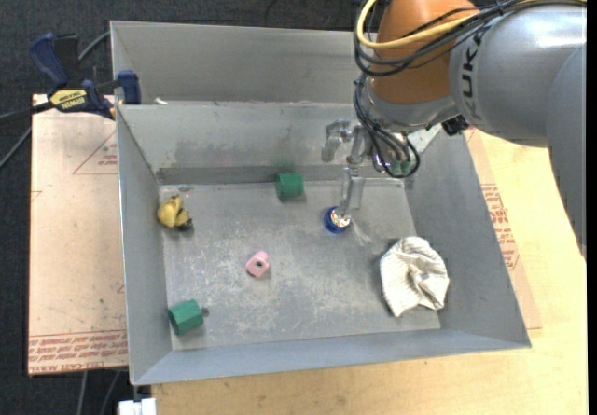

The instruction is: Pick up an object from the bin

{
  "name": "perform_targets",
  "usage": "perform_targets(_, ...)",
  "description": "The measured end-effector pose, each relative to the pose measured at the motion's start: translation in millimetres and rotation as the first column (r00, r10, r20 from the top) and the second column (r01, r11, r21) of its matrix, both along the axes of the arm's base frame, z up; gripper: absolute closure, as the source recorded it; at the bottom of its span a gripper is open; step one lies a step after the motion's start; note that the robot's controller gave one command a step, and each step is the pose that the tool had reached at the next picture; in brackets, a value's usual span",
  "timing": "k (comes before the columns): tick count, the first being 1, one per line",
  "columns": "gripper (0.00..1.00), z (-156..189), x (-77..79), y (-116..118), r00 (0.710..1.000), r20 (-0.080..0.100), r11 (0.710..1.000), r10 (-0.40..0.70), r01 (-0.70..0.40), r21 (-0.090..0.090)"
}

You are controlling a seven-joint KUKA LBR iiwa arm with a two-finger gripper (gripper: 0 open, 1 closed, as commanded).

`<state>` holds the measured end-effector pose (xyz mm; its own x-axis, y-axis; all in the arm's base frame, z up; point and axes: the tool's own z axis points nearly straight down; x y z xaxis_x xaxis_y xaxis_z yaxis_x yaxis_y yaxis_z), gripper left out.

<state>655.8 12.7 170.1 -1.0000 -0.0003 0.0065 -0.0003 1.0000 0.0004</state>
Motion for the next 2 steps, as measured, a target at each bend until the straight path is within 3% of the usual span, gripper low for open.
perform_targets(1, 0.00, 5.2, 1.3, 0.0, 1.000, 0.007, 1.000, 0.000, 0.000, 0.000)
perform_targets(2, 0.00, -85.5, -21.2, -14.2, 1.000, 0.001, 1.000, 0.004, -0.004, 0.000)
